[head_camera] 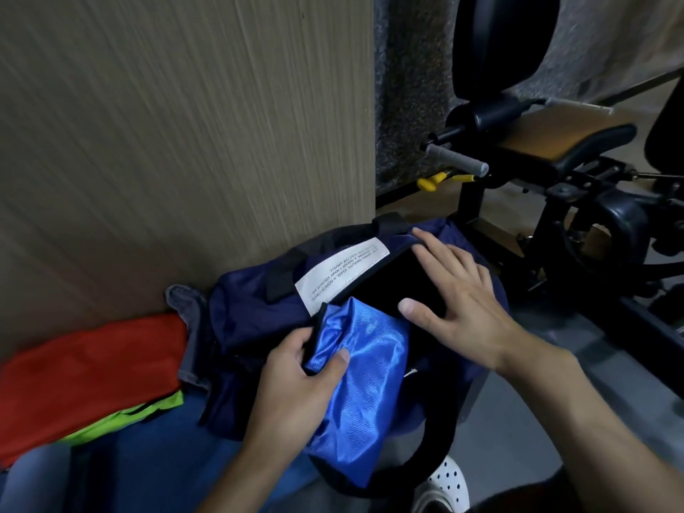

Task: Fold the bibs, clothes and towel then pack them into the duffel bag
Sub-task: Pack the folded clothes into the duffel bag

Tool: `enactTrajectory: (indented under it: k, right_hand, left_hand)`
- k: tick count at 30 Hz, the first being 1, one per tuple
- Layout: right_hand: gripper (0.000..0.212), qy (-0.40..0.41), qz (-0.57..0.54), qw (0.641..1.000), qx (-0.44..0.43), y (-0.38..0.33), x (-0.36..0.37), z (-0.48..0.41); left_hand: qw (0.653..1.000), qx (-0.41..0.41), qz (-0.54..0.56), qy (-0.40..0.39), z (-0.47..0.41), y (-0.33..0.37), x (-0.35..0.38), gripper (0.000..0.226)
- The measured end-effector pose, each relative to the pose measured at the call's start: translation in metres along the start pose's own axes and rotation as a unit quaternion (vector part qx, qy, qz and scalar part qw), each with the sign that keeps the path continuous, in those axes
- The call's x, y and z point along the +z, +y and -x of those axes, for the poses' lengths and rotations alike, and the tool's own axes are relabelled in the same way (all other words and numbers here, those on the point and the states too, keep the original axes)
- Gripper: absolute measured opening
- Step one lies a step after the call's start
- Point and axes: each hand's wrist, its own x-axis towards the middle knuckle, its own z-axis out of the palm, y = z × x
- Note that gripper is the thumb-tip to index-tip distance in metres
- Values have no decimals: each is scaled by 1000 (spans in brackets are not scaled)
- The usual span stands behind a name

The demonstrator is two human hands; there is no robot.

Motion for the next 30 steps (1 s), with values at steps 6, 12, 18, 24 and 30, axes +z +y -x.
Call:
enactTrajectory:
  k: [6,12,18,24,30]
  right_hand:
    - [102,18,19,999,-24,-6,-11,-11]
    - [110,8,39,999,-20,-3,-10,-10]
    - [125,-1,34,999,-19,-4,-14,-16]
    - [130,-27,35,999,4,6,-8,-10]
    - [127,-28,59,998,24,19,-5,-1]
  left_hand:
    - [997,-54,38,47,-19,0,21,2]
    - [977,-109,156,97,-69,-3,51,6]
    - [971,-104,174,124,-115,-14,85,11]
    - [989,-75,44,120,-134,-21,103,23]
    - [989,-34,-122,71,-129,-18,109,44]
